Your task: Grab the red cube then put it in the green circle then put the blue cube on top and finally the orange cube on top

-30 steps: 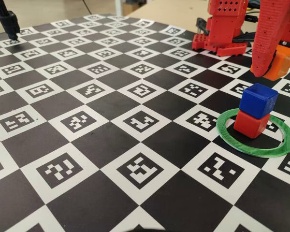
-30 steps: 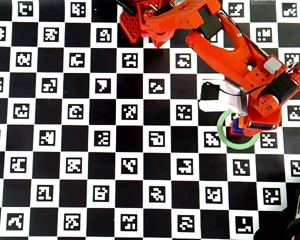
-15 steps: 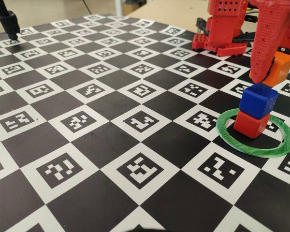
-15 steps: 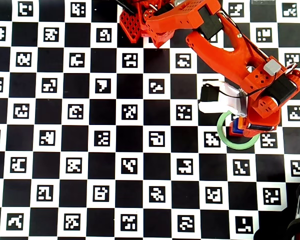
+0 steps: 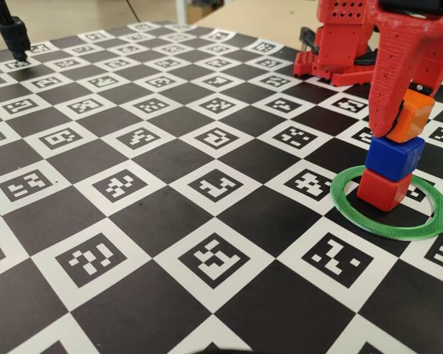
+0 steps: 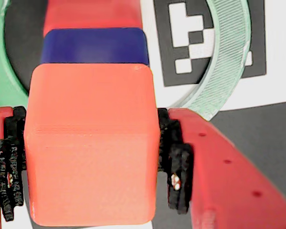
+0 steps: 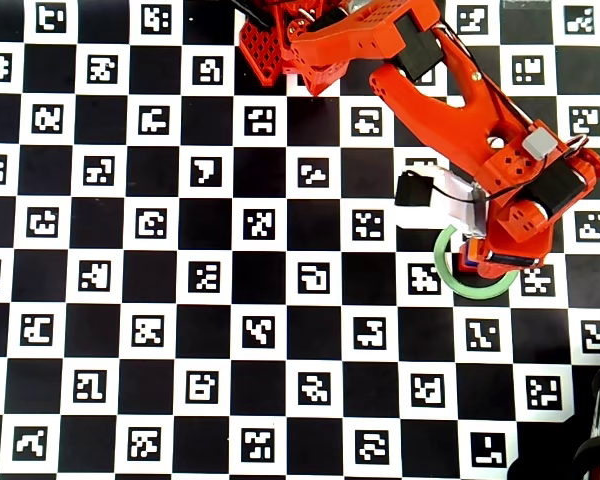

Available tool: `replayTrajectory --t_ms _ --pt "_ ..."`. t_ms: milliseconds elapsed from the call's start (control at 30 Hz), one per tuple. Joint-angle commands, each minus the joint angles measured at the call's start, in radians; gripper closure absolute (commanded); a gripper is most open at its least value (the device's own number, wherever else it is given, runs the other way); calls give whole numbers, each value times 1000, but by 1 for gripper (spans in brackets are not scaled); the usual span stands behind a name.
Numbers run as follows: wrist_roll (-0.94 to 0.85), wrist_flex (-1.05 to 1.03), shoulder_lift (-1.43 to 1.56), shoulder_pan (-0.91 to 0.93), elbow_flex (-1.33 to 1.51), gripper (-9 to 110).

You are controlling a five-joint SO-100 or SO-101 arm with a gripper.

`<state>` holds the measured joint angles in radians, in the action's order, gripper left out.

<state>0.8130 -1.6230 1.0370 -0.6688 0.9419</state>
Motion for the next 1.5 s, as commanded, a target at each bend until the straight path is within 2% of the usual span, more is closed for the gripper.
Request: replayTrajectory --t_ms 0,867,1233,1467 --pt "5 6 54 15 -12 93" --pt "31 2 69 5 -66 92" --pt "52 -23 92 -11 -54 67" --pt "21 -28 110 -32 -54 61"
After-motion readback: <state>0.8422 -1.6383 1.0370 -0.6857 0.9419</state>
